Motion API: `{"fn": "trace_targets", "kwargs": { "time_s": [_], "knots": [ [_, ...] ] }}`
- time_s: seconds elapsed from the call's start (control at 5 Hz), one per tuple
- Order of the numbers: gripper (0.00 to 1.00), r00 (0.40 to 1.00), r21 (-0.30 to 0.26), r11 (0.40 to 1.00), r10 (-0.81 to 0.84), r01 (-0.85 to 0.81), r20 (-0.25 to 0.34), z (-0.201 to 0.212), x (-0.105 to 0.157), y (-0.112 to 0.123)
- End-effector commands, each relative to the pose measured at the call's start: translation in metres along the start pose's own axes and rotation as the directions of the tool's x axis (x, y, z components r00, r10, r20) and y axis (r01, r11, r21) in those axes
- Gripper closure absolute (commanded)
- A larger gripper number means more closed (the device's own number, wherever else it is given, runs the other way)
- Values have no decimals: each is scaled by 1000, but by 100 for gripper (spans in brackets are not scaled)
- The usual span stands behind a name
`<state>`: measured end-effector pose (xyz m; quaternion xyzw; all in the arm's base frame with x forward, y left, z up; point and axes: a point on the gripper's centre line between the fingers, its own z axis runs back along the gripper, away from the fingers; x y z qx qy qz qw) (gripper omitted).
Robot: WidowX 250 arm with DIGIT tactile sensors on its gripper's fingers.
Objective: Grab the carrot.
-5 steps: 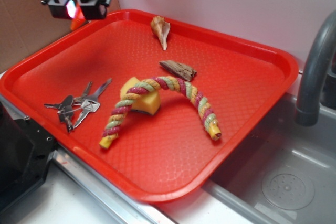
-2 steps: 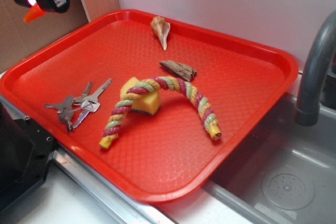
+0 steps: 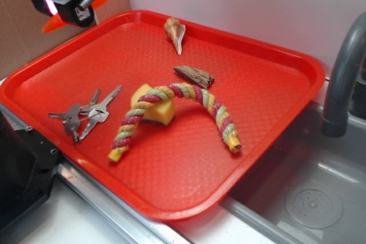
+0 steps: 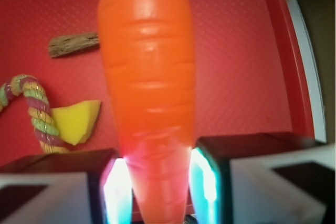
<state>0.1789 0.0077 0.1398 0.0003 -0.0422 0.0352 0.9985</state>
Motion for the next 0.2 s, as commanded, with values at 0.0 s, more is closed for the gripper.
{"fn": "trace_targets", "kwargs": {
  "time_s": [0.0],
  "knots": [
    [100,1000,-31,1000,-3,3,-2,5,16,9]
  ]
}}
